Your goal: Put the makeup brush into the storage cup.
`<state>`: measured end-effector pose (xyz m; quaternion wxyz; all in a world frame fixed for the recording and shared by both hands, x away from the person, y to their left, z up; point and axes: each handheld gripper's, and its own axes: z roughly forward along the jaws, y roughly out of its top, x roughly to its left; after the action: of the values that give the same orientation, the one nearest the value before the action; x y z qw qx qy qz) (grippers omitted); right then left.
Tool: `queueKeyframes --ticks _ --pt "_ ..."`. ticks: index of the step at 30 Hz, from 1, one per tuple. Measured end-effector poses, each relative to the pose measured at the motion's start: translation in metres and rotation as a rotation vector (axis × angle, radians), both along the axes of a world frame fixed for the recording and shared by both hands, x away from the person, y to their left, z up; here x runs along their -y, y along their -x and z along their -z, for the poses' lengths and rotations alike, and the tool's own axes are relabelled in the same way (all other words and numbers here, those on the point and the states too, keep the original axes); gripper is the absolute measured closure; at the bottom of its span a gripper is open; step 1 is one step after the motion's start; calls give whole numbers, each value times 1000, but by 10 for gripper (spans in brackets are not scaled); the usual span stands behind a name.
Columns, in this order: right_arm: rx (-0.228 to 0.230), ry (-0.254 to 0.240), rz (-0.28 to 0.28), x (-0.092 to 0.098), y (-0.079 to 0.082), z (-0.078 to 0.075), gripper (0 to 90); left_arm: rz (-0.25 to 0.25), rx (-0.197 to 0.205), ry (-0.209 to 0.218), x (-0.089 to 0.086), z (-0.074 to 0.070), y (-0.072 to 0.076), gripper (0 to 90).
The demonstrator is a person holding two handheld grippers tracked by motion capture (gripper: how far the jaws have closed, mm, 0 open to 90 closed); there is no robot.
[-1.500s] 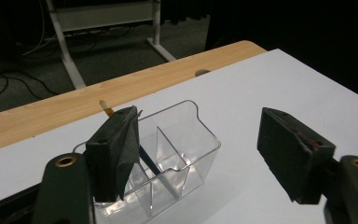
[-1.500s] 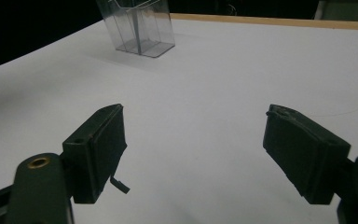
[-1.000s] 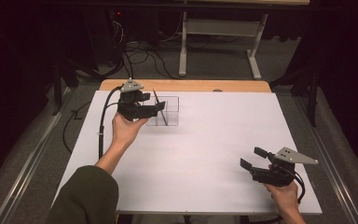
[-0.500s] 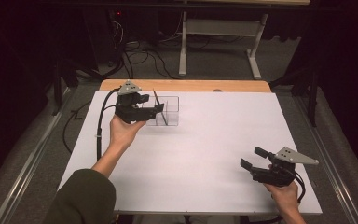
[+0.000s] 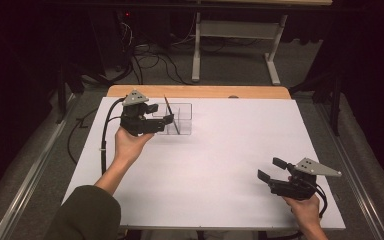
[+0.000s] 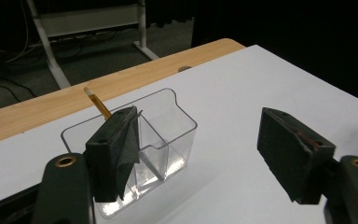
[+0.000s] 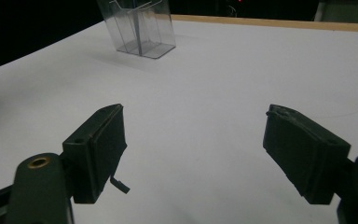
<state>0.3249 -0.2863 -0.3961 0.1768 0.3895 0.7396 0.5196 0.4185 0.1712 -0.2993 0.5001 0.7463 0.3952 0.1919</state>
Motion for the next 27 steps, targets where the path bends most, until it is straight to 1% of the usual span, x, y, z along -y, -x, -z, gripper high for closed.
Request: queueKeyframes --ticks 3,7,12,27 --pt "-2 -1 0 0 0 0 221 3 1 -2 -1 -1 1 297" --pt "0 0 0 0 0 0 221 5 4 7 -2 -1 4 297" --pt "-2 1 -1 0 0 0 221 12 1 3 -3 -1 6 298" --pt "-2 0 1 0 0 1 221 20 3 25 -11 0 16 297"
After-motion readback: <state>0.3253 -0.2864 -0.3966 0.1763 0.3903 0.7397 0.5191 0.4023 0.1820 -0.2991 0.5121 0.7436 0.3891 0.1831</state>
